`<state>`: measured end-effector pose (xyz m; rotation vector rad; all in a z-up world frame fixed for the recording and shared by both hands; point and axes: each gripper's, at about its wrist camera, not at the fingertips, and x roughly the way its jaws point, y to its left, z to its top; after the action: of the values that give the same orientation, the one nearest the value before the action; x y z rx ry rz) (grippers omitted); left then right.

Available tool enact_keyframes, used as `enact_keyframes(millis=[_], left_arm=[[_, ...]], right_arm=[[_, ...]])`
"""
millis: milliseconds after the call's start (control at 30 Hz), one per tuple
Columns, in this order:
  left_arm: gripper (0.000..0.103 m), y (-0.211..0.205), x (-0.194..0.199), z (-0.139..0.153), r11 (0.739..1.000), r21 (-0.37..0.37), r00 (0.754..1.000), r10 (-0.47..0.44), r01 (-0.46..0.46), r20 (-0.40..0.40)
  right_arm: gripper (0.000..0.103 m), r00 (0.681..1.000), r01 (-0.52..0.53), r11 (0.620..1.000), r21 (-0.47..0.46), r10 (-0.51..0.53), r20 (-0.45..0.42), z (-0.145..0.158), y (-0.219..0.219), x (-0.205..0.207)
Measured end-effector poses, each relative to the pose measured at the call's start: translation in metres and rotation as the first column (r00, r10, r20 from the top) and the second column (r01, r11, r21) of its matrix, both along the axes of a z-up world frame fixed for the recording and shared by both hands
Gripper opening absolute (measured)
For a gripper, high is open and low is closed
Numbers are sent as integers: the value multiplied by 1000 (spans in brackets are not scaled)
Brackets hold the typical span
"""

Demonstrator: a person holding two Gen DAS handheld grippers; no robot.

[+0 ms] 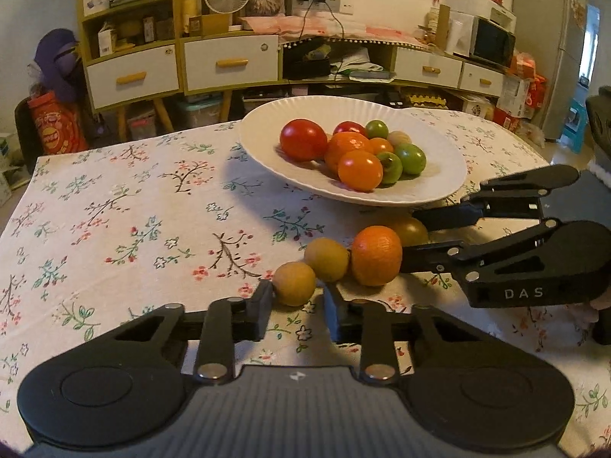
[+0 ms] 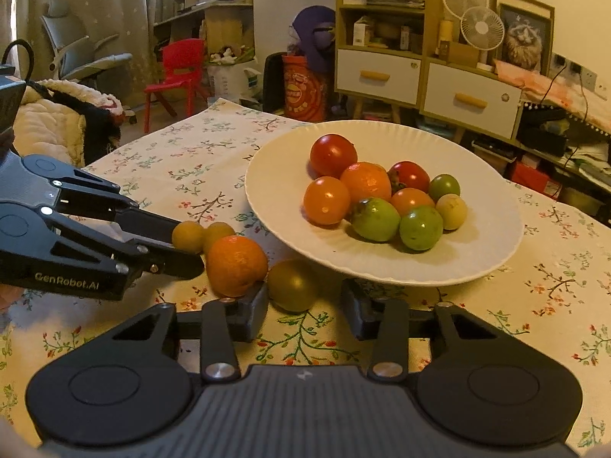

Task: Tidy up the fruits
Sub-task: 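Grasp a brown round fruit with the left tool while the right tool grasps a dark olive tomato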

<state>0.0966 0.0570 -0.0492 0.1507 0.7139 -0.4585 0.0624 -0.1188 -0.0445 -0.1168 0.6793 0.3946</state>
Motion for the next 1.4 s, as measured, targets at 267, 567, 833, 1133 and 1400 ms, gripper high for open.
enact_keyframes(millis=[267, 567, 833, 1133, 1400], left_arm=[[19, 3, -10, 0, 1000, -15, 1000, -3, 2, -13], [19, 8, -24, -1, 999, -32, 1000, -11, 11, -21], [18, 10, -29, 2, 998, -55, 999, -9, 7, -36], [18, 4, -32, 7, 997, -79, 999, -21, 19, -25], [18, -5, -29, 19, 995, -97, 1000, -29, 30, 3]], right_arm=[[25, 1000, -25, 999, 21, 25, -13, 2, 2, -5], [25, 999, -27, 999, 37, 28, -31, 4, 1, -21], [25, 998, -45, 998, 47, 47, -42, 7, 3, -29], [25, 998, -55, 997, 59, 57, -26, 13, 3, -35], [25, 999, -38, 996, 77, 39, -1, 22, -1, -34]])
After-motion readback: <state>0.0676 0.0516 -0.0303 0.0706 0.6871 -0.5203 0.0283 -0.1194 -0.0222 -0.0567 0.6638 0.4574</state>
